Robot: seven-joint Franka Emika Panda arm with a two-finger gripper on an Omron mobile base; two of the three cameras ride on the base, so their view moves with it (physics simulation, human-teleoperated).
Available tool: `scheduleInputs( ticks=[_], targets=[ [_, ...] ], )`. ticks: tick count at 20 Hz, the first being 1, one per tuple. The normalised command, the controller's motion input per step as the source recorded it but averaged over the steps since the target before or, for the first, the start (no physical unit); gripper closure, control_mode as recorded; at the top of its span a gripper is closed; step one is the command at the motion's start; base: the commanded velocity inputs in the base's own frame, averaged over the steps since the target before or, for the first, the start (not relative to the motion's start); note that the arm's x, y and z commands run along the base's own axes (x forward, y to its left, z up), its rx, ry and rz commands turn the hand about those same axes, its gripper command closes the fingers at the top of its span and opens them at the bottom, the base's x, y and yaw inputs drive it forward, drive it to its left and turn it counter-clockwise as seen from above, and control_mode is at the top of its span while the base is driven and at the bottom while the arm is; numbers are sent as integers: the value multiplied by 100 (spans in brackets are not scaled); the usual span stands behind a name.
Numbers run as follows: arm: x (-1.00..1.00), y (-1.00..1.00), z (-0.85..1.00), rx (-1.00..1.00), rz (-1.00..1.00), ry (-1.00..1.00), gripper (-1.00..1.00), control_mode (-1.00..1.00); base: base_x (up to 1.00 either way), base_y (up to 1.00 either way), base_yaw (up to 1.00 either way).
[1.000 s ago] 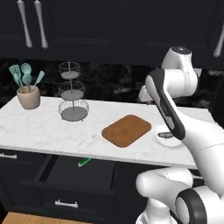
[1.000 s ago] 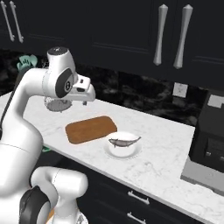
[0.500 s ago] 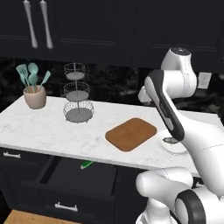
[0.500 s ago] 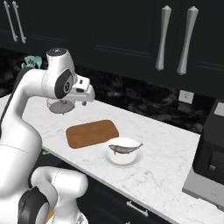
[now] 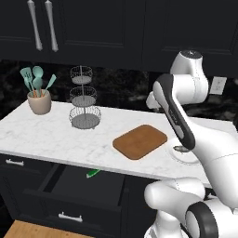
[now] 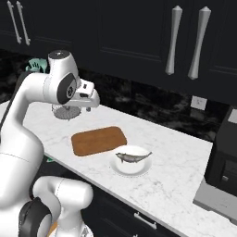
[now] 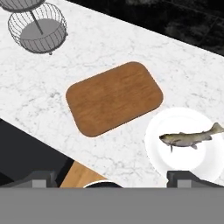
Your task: Pick up the knife from the drawer and place it on the cutting board. Then place the meat from the plate to the cutting board.
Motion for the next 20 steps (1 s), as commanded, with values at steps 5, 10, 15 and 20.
scheduleInputs(
  ticks=[5, 10, 15, 20],
  targets=[
    [-14, 0, -9, 0, 0, 0, -100, -100, 0, 0, 0],
    [-74, 85, -93, -5, -1, 12, -100, -100, 0, 0, 0],
    [-30, 100, -99, -7, -7, 19, -100, -100, 0, 0, 0],
    [0, 72, -66, 1, -20, 1, -100, -100, 0, 0, 0]
  ],
)
